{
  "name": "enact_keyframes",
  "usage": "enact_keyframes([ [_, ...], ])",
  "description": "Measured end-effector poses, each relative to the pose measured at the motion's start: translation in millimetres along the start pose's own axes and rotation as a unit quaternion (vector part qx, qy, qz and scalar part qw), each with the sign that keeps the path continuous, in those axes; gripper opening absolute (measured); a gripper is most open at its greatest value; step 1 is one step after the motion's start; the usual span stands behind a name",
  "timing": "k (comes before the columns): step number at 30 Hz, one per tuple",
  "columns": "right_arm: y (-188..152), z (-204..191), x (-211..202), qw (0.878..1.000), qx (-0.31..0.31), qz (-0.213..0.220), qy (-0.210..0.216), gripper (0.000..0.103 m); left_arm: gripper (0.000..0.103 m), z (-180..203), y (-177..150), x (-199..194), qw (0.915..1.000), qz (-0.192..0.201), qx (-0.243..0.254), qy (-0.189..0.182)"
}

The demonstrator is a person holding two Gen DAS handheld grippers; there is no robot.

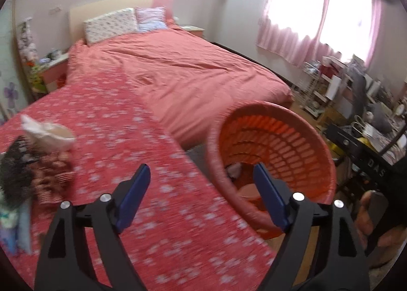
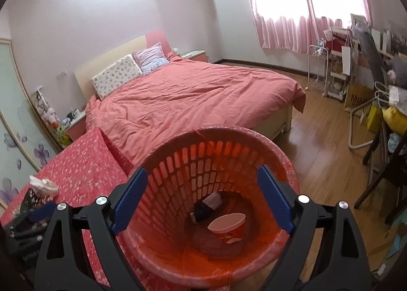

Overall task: Collect trash
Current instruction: 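Grasp the brown hair clip with the right tool while the left tool grasps the blue tissue pack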

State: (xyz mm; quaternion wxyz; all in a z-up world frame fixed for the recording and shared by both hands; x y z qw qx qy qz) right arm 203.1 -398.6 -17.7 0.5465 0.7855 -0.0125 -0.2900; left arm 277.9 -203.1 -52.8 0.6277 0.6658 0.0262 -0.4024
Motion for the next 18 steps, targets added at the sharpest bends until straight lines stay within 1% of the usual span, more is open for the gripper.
enact_keyframes([
  [2,0.5,-9.7,-6.2,1.000,-0.013,0.001,0.004,0.087,0.082,-13.2,-1.1,-13.1,0.9999,0.007,-0.003,0.014],
  [5,-2.8,-28.3,-15.6,0.999,-0.030,-0.001,0.019,0.087,0.085,-37.6,-3.1,-36.0,0.9986,0.022,-0.008,0.047],
  [7,-6.9,-45.0,-21.5,0.999,-0.039,-0.007,0.032,0.086,0.086,-55.9,-6.5,-53.7,0.9967,0.033,-0.012,0.074],
  [10,-16.2,-71.6,-28.1,0.997,-0.057,-0.016,0.056,0.085,0.088,-86.3,-14.4,-77.9,0.9930,0.040,-0.025,0.109],
  [14,-35.4,-111.1,-33.8,0.992,-0.077,-0.039,0.095,0.081,0.088,-133.5,-28.2,-106.7,0.9857,0.042,-0.053,0.154],
  [18,-64.4,-162.6,-38.3,0.982,-0.104,-0.071,0.139,0.076,0.088,-187.6,-47.9,-138.1,0.9739,0.043,-0.082,0.207],
])
Point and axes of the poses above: each gripper's, at about its wrist camera, not at the fingertips, and x roughly the way its jaws point, z to its right, y to its top, the point moved 3 cm from there along x, roughly the way its jaws point, and after that the axes turned 10 degrees about z, right-handed, at the moved point
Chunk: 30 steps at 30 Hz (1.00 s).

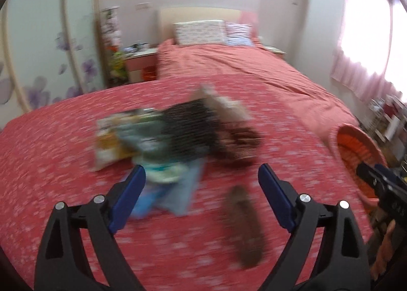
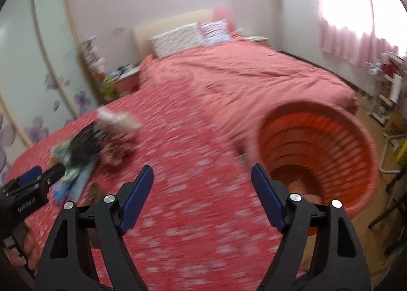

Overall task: Collect trash
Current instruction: 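Grasp the brown hair clip with the right tool while the left tool grasps the blue tissue pack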

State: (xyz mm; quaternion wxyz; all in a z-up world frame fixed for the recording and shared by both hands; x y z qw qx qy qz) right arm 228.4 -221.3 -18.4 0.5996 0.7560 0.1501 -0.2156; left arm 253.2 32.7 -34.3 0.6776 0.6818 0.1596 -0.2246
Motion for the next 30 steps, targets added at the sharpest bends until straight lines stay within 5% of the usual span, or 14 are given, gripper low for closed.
enact_keyframes([
  [6,-28.2,-72.7,16.1,0.997,-0.040,-0.043,0.058,0.070,0.088,-82.0,-16.0,-8.8,0.9975,-0.008,-0.047,0.052],
  [12,-49.0,-122.4,29.9,0.993,-0.067,-0.070,0.075,0.068,0.088,-121.4,-30.0,-17.3,0.9953,-0.013,-0.069,0.067],
  [23,-65.6,-139.5,56.9,0.990,-0.080,-0.106,0.050,0.054,0.088,-129.8,-48.1,-5.8,0.9951,-0.032,-0.076,0.055],
  [30,-64.8,-142.1,60.2,0.990,-0.087,-0.102,0.049,0.033,0.088,-113.2,-52.2,12.6,0.9965,-0.044,-0.057,0.041],
])
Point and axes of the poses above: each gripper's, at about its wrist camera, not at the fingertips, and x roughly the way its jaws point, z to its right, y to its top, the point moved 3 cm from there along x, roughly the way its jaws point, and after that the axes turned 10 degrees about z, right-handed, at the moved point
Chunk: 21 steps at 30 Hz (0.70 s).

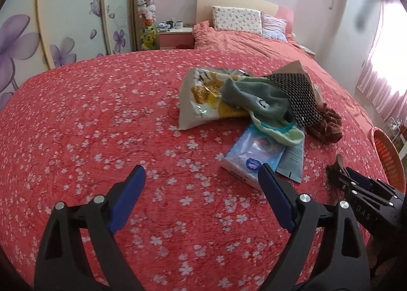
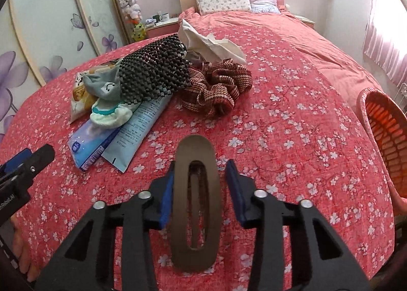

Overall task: Collect trash
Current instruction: 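Grasp the brown hair clip with the right tool while the left tool grasps the blue tissue pack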

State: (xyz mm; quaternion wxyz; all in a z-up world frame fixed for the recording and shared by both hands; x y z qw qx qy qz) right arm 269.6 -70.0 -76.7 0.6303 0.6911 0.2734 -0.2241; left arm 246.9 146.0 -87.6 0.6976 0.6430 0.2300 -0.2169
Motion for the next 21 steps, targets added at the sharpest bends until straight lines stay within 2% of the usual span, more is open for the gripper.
enact_keyframes([
  [9,-2.3,17.0,-6.0,1.000,0.005,0.010,-0.020,0.032,0.087,24.7,2.4,19.0,0.9994,-0.008,0.030,-0.016],
  [15,-0.2,36.1,-7.0,0.999,0.032,0.007,-0.026,0.032,0.077,42.8,2.8,40.6,0.9979,-0.032,0.049,-0.029],
  [21,-0.8,38.0,-7.2,0.999,0.039,0.004,-0.025,0.032,0.069,59.2,5.2,56.9,0.9967,-0.045,0.057,-0.036],
])
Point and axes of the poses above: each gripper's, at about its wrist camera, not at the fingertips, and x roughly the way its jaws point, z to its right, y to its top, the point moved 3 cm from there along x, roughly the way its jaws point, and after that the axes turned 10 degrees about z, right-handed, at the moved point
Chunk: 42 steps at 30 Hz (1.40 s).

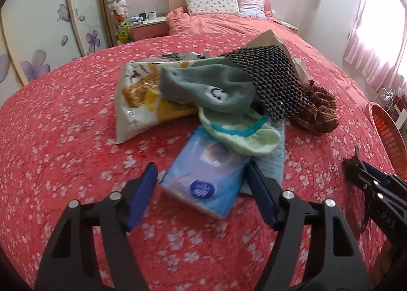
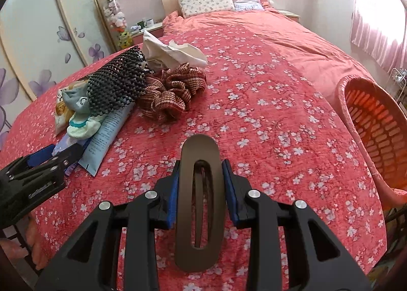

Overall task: Collect trash
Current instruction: 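Grasp the brown hair clip with the right tool while the left tool grasps the blue tissue pack, then carry the hair clip and tissue pack over the basket and release both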

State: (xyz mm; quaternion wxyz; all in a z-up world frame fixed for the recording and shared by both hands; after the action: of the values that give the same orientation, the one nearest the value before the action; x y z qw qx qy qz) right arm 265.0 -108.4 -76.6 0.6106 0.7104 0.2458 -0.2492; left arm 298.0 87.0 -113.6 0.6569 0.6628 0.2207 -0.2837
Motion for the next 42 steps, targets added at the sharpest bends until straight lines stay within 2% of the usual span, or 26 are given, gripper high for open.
enact_keyframes([
  [6,-0.2,1.7,-3.3,1.000,-0.001,0.001,0.003,0.032,0.062,5.0,6.5,15.0,1.0000,-0.007,0.000,0.004],
  [11,-0.3,4.1,-3.6,1.000,-0.002,0.002,-0.001,0.032,0.058,2.1,2.9,12.4,1.0000,-0.004,-0.004,0.007],
  [23,7.3,18.9,7.0,1.000,-0.003,0.003,-0.023,0.032,0.060,-78.7,-19.1,-20.6,0.9966,0.000,-0.066,0.048],
  [34,-1.7,12.5,4.3,0.999,-0.032,0.018,-0.038,0.032,0.060,-81.7,-23.4,-26.2,0.9954,0.007,-0.084,0.046],
  [42,-1.7,14.5,1.5,0.999,-0.027,0.018,-0.033,0.032,0.062,-83.8,-23.8,-26.9,0.9956,0.006,-0.080,0.049],
])
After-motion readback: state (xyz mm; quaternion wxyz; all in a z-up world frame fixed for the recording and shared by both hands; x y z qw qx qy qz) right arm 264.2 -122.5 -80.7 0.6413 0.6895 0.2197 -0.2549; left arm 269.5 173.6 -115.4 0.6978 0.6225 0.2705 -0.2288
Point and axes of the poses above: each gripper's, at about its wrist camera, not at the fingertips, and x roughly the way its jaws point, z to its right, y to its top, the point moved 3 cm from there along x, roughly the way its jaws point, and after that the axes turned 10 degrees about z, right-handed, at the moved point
